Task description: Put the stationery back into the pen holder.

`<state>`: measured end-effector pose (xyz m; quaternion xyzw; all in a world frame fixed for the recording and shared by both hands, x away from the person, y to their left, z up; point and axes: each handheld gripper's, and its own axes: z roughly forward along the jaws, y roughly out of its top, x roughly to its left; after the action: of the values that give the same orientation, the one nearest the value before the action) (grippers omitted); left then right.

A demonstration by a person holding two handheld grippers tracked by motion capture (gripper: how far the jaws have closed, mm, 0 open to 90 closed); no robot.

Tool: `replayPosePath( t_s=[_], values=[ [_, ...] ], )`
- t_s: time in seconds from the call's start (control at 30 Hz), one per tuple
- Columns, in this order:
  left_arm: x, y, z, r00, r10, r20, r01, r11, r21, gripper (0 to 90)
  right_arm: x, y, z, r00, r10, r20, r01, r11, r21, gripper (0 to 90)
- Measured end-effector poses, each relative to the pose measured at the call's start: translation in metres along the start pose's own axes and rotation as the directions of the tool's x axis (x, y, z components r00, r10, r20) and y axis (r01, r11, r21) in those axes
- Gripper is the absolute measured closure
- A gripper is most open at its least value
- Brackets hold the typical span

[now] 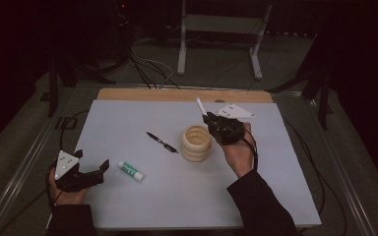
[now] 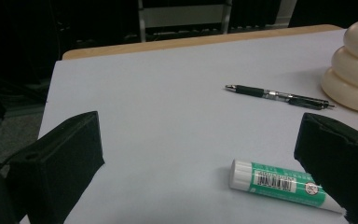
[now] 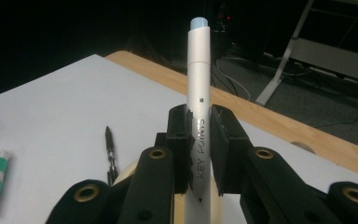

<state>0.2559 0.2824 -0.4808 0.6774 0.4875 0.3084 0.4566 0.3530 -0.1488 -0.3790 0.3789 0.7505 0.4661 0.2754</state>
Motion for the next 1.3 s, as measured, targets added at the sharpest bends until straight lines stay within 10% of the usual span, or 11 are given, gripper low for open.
replayPosePath(
  t_s=[1.3],
  values=[
    [0.001,0.000,0.000,1.0000,0.000,0.002,0.000,1.0000,-0.001,1.5,0.000,-0.012,0.050,0.9973,0.017,-0.072,-0.019,0.999,-0.030,79.4]
  ],
)
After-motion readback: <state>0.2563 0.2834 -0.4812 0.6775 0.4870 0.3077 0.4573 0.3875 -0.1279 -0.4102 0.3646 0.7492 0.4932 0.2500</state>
